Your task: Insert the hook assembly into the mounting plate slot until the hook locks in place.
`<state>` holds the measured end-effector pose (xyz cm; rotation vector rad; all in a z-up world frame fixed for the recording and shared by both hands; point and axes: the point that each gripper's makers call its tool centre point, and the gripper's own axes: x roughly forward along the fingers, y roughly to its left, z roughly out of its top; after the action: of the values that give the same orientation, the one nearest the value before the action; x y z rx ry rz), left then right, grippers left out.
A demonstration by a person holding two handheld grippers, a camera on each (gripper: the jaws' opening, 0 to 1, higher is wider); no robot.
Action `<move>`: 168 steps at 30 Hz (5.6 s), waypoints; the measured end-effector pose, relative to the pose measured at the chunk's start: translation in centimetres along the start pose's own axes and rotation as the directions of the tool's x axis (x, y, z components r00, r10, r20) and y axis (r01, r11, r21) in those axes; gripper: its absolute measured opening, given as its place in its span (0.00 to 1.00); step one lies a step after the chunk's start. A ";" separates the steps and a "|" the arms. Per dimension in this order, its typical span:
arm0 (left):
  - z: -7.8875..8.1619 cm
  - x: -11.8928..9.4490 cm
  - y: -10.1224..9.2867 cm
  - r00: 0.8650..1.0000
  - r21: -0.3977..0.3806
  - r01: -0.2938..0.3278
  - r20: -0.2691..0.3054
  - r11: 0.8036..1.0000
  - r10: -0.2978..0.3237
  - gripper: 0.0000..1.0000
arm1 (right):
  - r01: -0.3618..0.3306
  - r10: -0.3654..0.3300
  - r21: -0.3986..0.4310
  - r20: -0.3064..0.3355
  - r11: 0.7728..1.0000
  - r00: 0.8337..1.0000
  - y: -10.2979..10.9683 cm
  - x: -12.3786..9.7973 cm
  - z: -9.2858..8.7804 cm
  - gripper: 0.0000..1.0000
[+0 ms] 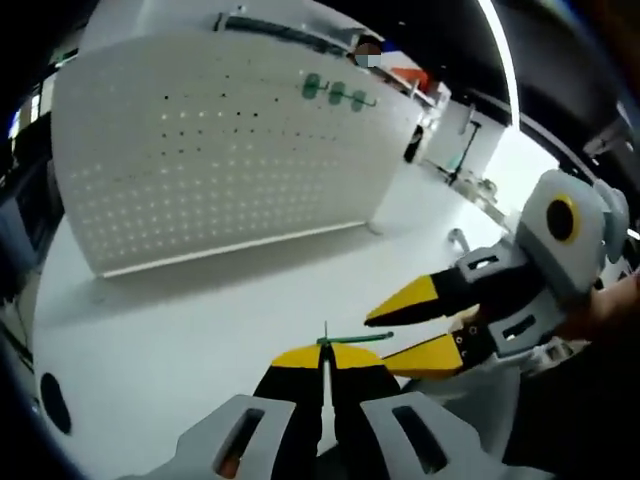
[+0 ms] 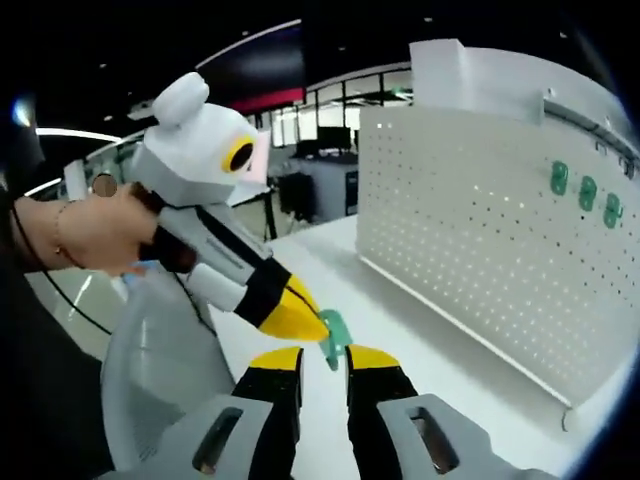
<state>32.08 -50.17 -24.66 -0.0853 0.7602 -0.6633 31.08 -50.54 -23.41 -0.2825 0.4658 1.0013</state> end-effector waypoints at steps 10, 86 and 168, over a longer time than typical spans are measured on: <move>0.0 0.3 -0.9 0.999 -0.009 0.038 -0.005 0.999 -0.038 0.01 | 0.009 -0.010 -0.027 -0.023 1.000 1.000 -0.4 -0.1 -0.8 0.05; 3.7 -0.8 -1.7 0.979 0.072 0.021 0.200 0.997 -0.035 0.03 | -0.022 -0.050 0.370 0.183 0.929 0.982 -2.4 -2.4 3.8 0.01; 4.9 -1.2 -6.1 0.954 0.274 0.083 0.257 0.958 -0.156 0.88 | 0.005 -0.093 0.344 0.241 0.939 0.966 -4.4 -3.2 5.8 0.00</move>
<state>31.47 -55.14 -18.55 0.0172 0.3950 -0.8433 34.76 -52.66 -16.69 0.1462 0.3874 0.8747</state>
